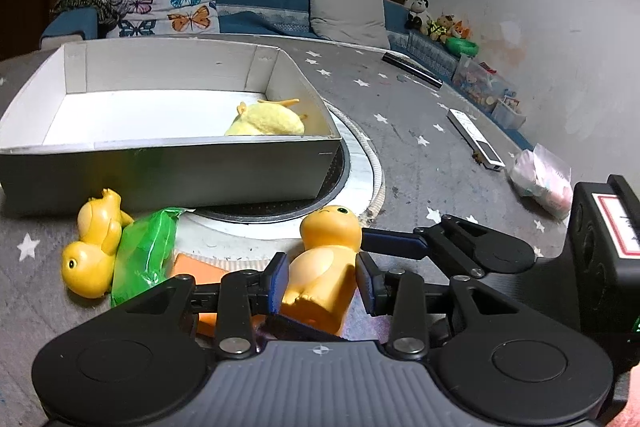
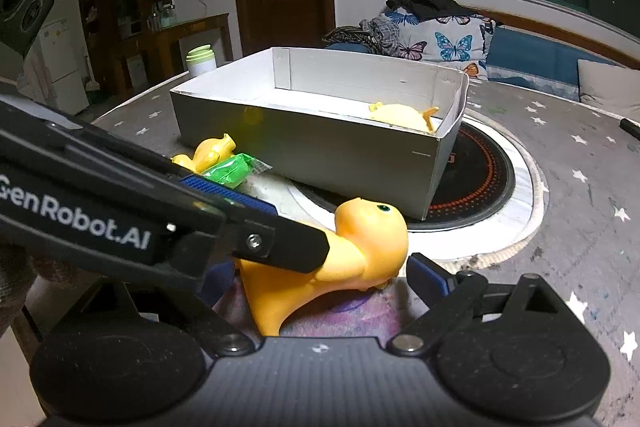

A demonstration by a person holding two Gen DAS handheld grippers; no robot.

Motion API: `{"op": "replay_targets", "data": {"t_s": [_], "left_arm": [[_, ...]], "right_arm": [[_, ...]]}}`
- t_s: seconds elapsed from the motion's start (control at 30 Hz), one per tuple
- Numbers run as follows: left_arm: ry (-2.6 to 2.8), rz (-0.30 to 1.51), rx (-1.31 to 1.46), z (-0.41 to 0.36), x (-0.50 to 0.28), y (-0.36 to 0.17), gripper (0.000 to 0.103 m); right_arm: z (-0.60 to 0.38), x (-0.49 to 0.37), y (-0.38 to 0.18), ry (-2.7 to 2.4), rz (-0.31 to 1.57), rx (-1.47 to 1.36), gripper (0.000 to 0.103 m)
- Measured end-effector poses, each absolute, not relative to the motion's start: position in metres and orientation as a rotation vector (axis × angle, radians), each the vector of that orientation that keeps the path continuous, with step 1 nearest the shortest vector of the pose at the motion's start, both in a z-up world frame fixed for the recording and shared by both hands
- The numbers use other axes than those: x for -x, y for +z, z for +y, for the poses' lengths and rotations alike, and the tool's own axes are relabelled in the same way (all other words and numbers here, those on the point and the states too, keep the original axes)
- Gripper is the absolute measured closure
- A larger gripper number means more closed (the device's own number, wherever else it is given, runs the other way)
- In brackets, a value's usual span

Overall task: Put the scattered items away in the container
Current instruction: 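Close both grippers on the large yellow rubber duck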

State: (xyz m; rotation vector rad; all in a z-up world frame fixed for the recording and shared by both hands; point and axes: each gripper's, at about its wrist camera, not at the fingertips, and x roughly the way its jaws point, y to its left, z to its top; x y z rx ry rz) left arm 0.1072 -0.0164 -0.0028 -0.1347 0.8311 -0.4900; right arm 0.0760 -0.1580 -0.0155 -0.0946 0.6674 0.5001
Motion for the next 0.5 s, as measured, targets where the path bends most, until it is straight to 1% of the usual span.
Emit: {"op": "replay_targets", "data": {"t_s": [0.27,0.5], "left_arm": [[-0.516,0.863,0.204,-0.0075,-0.115,-0.0068,0.06],[-0.549,0.866,0.105,-0.0172,-0.1129,-0.003,0.057]], "right_arm": [[-0.1605,-0.0835,-0.0186,0.508,0.681,0.074,0.009],[-0.1586,-0.0829,-0.0182,0.508,0.681,0.086,0.01]]}}
